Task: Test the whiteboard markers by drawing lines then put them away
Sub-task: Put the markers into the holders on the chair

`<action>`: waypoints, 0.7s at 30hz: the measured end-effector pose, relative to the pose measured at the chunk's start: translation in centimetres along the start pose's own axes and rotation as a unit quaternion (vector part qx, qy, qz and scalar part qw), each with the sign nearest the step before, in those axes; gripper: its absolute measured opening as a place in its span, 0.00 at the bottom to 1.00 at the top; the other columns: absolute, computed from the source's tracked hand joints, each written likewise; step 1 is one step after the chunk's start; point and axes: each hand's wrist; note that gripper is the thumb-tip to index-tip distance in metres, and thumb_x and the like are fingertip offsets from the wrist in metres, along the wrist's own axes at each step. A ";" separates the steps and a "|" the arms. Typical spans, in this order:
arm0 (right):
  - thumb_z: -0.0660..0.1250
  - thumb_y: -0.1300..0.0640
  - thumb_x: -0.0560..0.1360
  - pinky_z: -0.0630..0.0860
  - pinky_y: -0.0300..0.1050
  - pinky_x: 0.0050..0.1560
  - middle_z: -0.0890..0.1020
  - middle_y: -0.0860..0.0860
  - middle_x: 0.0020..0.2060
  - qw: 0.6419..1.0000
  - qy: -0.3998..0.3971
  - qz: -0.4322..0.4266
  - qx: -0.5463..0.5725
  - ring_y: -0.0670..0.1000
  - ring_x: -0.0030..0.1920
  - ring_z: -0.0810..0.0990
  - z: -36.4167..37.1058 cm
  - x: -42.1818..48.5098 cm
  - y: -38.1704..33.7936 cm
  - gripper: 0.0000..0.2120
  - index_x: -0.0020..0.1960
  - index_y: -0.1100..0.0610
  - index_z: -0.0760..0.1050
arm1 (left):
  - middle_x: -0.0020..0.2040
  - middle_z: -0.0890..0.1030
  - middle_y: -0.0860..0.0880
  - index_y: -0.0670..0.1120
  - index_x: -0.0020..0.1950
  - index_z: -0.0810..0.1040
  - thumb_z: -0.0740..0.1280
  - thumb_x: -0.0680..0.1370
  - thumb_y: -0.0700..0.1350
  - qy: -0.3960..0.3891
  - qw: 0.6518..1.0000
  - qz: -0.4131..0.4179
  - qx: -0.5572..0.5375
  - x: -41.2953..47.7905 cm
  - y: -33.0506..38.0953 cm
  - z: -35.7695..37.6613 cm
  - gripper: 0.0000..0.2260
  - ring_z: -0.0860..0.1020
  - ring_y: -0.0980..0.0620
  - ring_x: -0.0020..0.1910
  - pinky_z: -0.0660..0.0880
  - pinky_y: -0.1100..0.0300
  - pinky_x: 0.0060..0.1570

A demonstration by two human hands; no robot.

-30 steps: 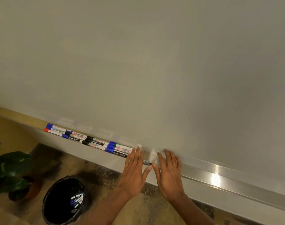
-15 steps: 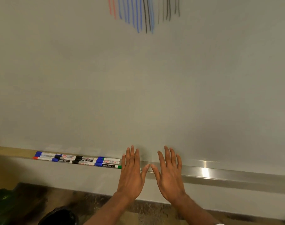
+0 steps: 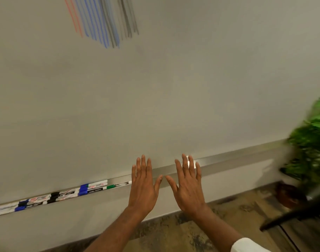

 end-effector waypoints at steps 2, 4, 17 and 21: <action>0.45 0.35 0.82 0.47 0.61 0.77 0.45 0.55 0.81 1.000 0.008 0.024 -0.007 0.56 0.80 0.43 -1.3 -1.2 1.5 0.34 0.81 0.54 0.51 | 0.82 0.31 0.49 0.49 0.82 0.36 0.33 0.78 0.70 0.002 1.000 0.029 -0.010 -0.1 2.1 0.2 0.38 0.30 0.50 0.80 0.38 0.47 0.81; 0.45 0.34 0.82 0.48 0.62 0.77 0.45 0.55 0.81 0.999 0.015 0.044 -0.013 0.56 0.80 0.43 -2.7 -2.5 3.3 0.35 0.81 0.54 0.49 | 0.82 0.32 0.49 0.49 0.83 0.38 0.35 0.79 0.70 0.002 0.998 0.059 -0.015 -0.2 4.3 0.8 0.38 0.31 0.50 0.81 0.38 0.47 0.81; 0.43 0.32 0.81 0.46 0.61 0.77 0.45 0.55 0.81 0.967 0.054 0.235 -0.089 0.55 0.80 0.39 -13.1 -13.4 21.5 0.36 0.80 0.54 0.54 | 0.84 0.36 0.48 0.50 0.84 0.41 0.43 0.84 0.66 -0.015 0.967 0.249 -0.054 -1.7 26.2 7.2 0.34 0.36 0.48 0.82 0.39 0.47 0.79; 0.45 0.33 0.82 0.49 0.62 0.77 0.47 0.55 0.81 0.953 0.062 0.272 -0.117 0.56 0.80 0.41 -16.4 -18.0 28.5 0.35 0.80 0.55 0.57 | 0.84 0.38 0.47 0.49 0.84 0.43 0.44 0.84 0.65 -0.025 0.954 0.291 -0.064 -3.1 34.2 9.6 0.33 0.36 0.48 0.82 0.39 0.48 0.79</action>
Point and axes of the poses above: each hand's wrist, its own x-axis towards the middle knuckle, its own z-axis out of the palm, y = z × x
